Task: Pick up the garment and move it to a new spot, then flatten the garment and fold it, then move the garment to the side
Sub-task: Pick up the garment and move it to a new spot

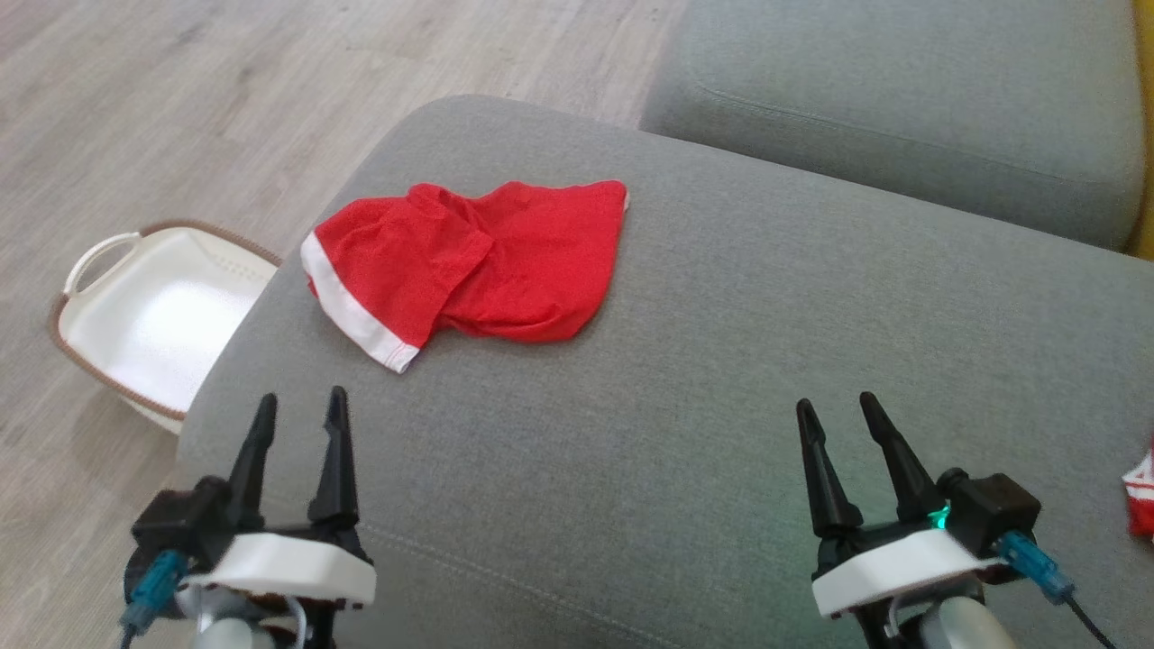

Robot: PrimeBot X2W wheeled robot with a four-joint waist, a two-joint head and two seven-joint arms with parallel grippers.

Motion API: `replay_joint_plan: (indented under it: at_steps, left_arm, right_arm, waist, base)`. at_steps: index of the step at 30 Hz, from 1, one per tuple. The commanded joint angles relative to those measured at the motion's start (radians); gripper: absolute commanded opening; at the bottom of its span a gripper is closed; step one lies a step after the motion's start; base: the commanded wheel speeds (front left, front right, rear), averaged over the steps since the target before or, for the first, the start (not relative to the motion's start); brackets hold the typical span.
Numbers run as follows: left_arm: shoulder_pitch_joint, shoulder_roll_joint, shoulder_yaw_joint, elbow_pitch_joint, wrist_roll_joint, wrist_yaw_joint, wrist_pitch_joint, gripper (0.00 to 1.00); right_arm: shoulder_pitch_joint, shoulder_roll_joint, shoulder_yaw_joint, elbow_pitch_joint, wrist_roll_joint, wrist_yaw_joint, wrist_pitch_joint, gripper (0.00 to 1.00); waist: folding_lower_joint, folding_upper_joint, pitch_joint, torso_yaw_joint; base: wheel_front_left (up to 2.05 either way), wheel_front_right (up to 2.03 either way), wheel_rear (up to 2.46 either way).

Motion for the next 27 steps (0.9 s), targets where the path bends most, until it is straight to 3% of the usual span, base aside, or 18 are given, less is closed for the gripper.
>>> replay_joint_plan:
  at_steps: [1, 17, 23, 27]
  left_arm:
    - [-0.030, 0.004, 0.047, -0.035, 0.006, -0.003, -0.012, 1.00]
    - [-0.088, 0.004, 0.129, -0.035, 0.018, -0.023, -0.012, 1.00]
    - [-0.208, 0.006, 0.163, 0.039, 0.073, -0.049, -0.012, 1.00]
    - [-0.351, 0.046, 0.159, 0.195, 0.098, -0.069, -0.012, 1.00]
  right_arm:
    - [-0.025, -0.004, 0.026, -0.023, 0.008, 0.006, -0.011, 1.00]
    - [-0.061, -0.004, 0.006, -0.026, -0.041, 0.006, -0.011, 1.00]
    - [-0.098, -0.004, -0.086, -0.051, -0.129, 0.006, -0.011, 1.00]
    - [-0.147, -0.004, -0.162, -0.109, -0.203, 0.006, 0.000, 1.00]
  waist:
    - [0.0000, 0.0000, 0.002, 0.015]
    - [0.0000, 0.0000, 0.090, 0.004]
    - [0.0000, 0.0000, 0.197, -0.013]
    - [0.0000, 0.0000, 0.286, -0.029]
  base:
    - [0.00, 0.00, 0.00]
    - [0.00, 0.00, 0.00]
    - [0.00, 0.00, 0.00]
    - [0.00, 0.00, 0.00]
